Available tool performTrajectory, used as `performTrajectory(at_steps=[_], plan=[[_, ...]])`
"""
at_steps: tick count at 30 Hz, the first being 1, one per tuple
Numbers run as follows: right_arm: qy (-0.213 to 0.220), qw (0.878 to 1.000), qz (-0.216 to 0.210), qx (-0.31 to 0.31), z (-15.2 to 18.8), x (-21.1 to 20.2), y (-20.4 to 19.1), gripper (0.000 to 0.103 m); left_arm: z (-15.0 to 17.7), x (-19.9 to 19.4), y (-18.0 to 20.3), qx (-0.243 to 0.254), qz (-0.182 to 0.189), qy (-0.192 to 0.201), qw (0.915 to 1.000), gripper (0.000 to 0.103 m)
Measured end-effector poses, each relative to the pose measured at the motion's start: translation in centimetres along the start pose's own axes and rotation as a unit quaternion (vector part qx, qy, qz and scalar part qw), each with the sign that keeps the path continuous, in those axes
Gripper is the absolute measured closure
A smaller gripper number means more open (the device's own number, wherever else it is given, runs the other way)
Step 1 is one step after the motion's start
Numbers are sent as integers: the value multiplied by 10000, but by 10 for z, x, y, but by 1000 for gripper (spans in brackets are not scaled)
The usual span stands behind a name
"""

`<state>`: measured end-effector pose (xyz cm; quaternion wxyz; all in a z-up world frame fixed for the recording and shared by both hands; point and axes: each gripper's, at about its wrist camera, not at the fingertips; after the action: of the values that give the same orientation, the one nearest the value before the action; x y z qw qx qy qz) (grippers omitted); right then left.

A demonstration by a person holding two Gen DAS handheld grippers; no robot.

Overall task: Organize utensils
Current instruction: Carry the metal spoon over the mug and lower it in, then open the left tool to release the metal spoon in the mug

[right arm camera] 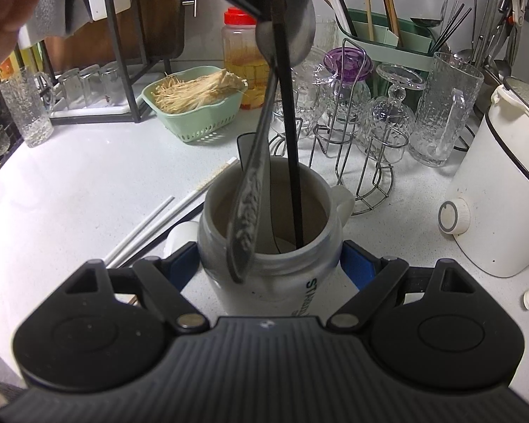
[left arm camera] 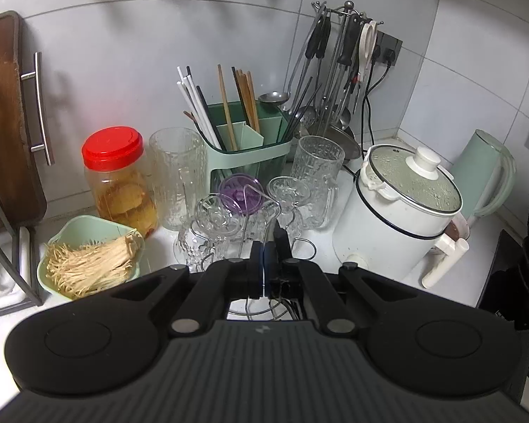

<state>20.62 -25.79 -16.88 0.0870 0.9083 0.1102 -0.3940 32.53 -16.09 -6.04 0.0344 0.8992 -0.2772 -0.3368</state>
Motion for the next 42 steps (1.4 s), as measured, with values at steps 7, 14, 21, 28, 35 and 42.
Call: performTrajectory(at_steps=[7, 14, 21, 28, 35, 42], plan=[[2, 10000, 0, -3, 0, 0, 0, 14, -10, -5, -3, 9, -155, 328, 9993, 103], [19, 10000, -7, -16, 0, 0, 0, 14, 3, -1, 3, 310, -245, 266, 9989, 103], [20, 10000, -6, -10, 0, 0, 0, 14, 12, -9, -6, -159, -4, -264, 9995, 103], [32, 10000, 15, 20, 0, 0, 0, 14, 19, -21, -18, -827, 239, -940, 9918, 101], [31, 10000, 30, 40, 0, 0, 0, 14, 29, -25, -18, -1017, 278, -1216, 9870, 101], [33, 10000, 37, 57, 0, -1, -1, 14, 38, -23, -20, -1132, 243, -1355, 9840, 100]])
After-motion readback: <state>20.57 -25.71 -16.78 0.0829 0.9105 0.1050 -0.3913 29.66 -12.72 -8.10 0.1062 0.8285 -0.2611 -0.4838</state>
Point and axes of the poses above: each gripper's, at about its wrist camera, not at the fingertips, and x roughly the way its jaws point, y to its right, z to its underside, and after that the axes turned 8 degrees about -x, right-handed
